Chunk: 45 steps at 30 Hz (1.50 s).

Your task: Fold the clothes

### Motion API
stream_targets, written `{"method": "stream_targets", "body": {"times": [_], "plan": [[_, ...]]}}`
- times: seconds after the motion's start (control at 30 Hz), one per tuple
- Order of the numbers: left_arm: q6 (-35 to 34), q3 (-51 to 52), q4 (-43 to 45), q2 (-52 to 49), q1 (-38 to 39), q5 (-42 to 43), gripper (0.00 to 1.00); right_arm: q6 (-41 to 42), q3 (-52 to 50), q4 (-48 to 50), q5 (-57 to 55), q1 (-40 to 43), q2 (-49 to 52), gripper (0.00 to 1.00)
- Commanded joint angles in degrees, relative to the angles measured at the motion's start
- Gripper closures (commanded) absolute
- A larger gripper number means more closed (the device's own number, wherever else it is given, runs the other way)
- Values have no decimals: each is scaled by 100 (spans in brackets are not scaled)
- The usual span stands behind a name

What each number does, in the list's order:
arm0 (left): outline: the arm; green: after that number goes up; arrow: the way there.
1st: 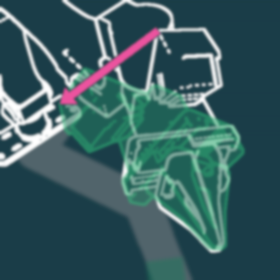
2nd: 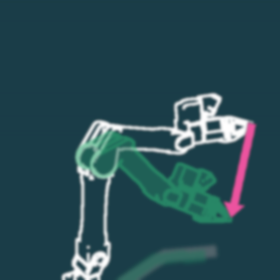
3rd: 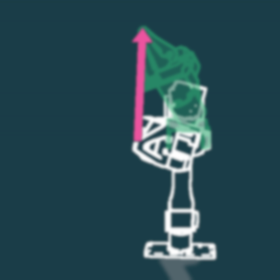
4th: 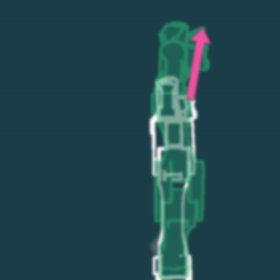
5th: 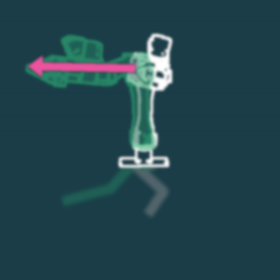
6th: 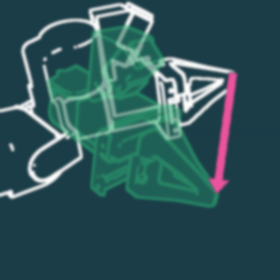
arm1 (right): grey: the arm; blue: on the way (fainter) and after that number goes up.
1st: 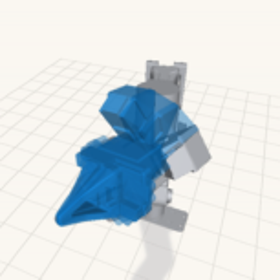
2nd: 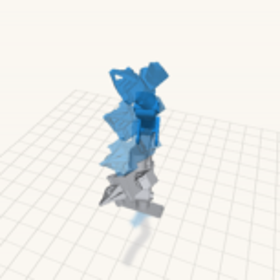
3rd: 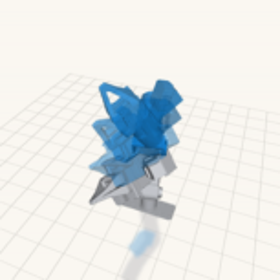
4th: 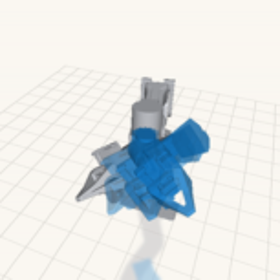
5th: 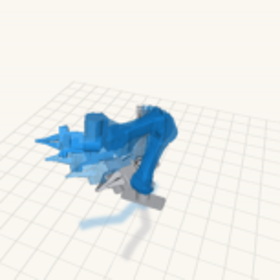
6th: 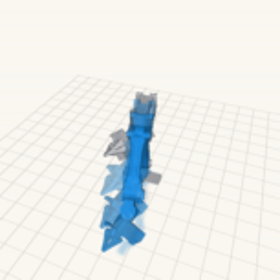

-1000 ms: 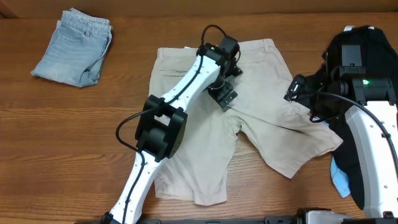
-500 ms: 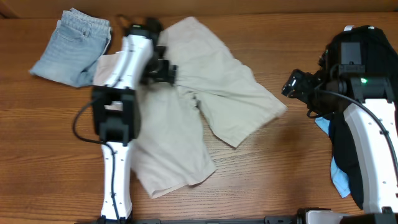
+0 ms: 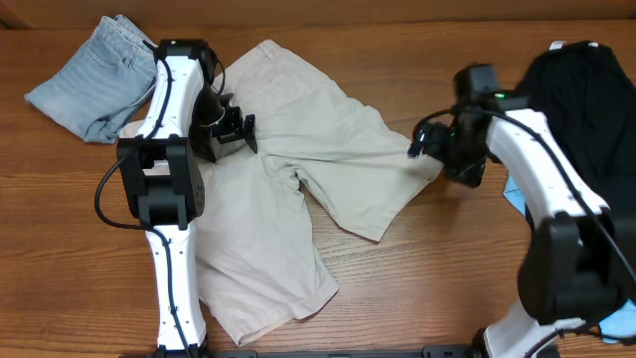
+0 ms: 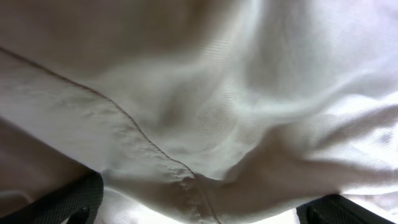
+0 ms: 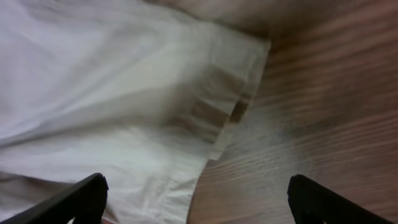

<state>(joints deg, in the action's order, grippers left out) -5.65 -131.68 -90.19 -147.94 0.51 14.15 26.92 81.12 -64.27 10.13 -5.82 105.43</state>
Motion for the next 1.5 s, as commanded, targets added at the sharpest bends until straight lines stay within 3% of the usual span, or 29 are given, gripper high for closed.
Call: {"method": "stream_targets", "body": {"times": [0.0,0.23,0.53,0.7,0.8,0.97,1.13,1.33,1.47], "plan": [[52,-219,-63,-365,149,284,0,186,-157,-26,68,-48,39,8],[149,-1209,-323,-365,295,282,0,181,-879,647,297,-197,39,28],[177,-3130,-664,-247,459,221,0,186,-1735,1930,498,-435,42,41],[136,-3897,-662,52,514,219,0,184,-1812,1862,433,-472,42,78],[140,-4277,-656,291,514,179,0,184,-1812,1617,166,-393,42,90],[446,-4564,-649,520,514,26,0,179,-1812,1139,-422,-70,42,91],[575,-4586,-660,549,509,24,0,4,-1812,796,-249,286,37,91],[634,-4586,-588,549,514,26,0,-1368,-1725,1255,1617,278,-101,69],[765,-4586,-586,549,514,22,0,-1502,-1679,1751,1856,-24,-433,57]]}}
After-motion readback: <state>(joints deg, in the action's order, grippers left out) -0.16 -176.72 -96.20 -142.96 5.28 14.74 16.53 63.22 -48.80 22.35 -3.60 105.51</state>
